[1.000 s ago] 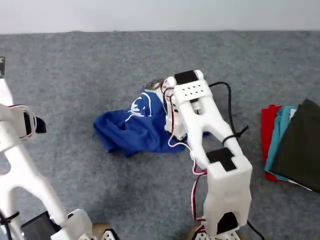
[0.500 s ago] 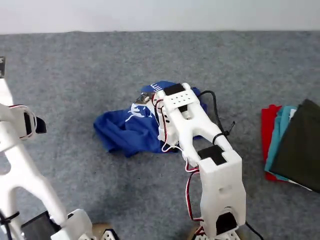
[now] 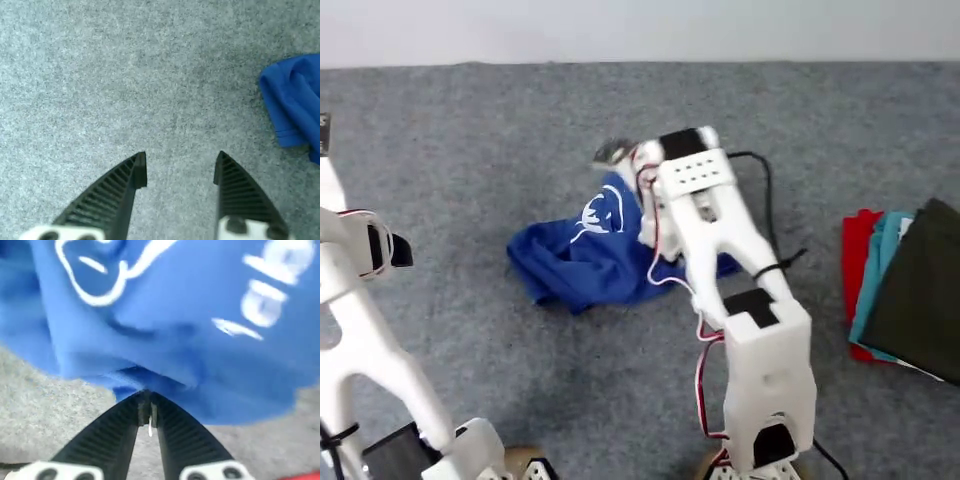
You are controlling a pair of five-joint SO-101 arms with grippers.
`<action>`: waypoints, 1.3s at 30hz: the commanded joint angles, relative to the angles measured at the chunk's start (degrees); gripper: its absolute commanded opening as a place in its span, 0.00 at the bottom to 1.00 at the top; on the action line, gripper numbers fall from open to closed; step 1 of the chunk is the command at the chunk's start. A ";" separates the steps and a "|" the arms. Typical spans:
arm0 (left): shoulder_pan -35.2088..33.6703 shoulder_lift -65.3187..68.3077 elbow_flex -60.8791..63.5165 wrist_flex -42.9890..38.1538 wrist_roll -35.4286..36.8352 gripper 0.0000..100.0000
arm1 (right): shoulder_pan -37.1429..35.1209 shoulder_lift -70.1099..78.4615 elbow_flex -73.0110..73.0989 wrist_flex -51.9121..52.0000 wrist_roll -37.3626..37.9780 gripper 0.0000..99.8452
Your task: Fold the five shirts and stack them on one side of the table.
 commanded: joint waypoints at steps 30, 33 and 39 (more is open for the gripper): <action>5.98 -5.45 -0.31 1.14 0.09 0.22 | -13.49 -8.40 15.82 0.40 -3.43 0.23; 6.15 -8.00 -0.22 1.05 0.09 0.22 | -13.41 -7.87 13.10 2.59 -3.60 0.23; 6.07 -9.23 1.01 1.05 -0.18 0.22 | -9.80 -14.64 18.46 2.59 -2.29 0.23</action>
